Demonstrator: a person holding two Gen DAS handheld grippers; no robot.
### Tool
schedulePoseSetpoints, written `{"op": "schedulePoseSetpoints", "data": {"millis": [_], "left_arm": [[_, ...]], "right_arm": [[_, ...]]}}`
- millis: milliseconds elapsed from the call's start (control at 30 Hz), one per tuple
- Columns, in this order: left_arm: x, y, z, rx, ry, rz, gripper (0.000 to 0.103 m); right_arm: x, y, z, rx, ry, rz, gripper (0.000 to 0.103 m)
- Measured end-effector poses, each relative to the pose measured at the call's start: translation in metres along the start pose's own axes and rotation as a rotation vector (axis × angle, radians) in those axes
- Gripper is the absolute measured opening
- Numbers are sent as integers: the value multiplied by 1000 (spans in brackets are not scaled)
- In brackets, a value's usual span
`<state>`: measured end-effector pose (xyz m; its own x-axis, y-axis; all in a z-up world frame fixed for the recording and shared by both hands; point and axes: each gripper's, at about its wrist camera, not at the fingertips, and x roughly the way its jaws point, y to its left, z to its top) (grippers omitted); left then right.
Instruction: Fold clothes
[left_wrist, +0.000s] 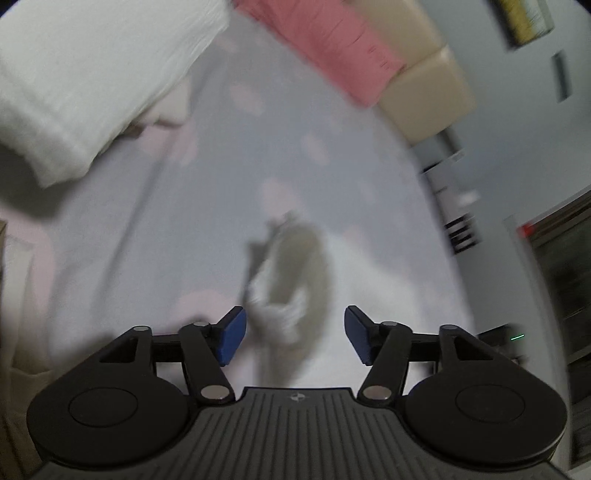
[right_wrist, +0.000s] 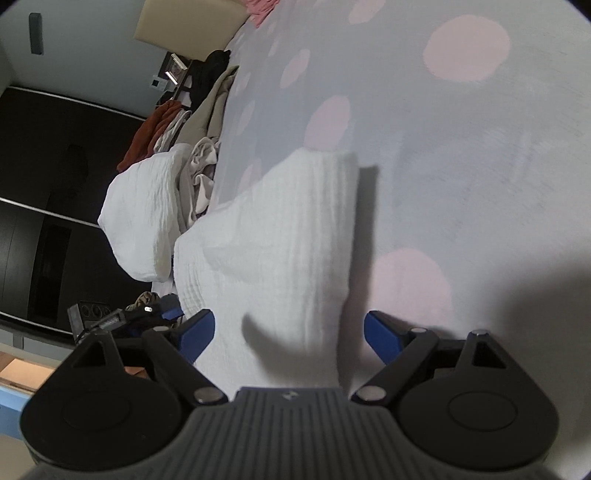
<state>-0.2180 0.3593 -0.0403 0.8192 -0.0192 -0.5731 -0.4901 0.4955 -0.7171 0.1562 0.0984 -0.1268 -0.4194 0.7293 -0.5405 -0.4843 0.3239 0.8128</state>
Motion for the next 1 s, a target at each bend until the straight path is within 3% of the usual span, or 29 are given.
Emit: {"op": "schedulePoseSetpoints", "data": {"millis": [67, 233, 533, 700, 833, 1000], "left_arm": [[-1, -5, 2, -4, -21, -47, 63], [31, -18, 9, 40, 42, -68, 63], [42, -19, 16, 83, 27, 59, 63], [50, -15, 15, 70, 82, 120, 67], [64, -24, 10, 159, 122, 205, 68], [73, -21, 12, 143, 111, 188, 73]], "right_arm": [[4, 1, 2, -2, 4, 3, 89], [11, 2, 5, -8, 8, 14, 89], [13, 1, 7, -11, 22, 27, 90], [15, 1, 6, -30, 25, 27, 90], [17, 3, 7, -38, 33, 27, 90], [23, 3, 11, -42, 36, 46, 90]]}}
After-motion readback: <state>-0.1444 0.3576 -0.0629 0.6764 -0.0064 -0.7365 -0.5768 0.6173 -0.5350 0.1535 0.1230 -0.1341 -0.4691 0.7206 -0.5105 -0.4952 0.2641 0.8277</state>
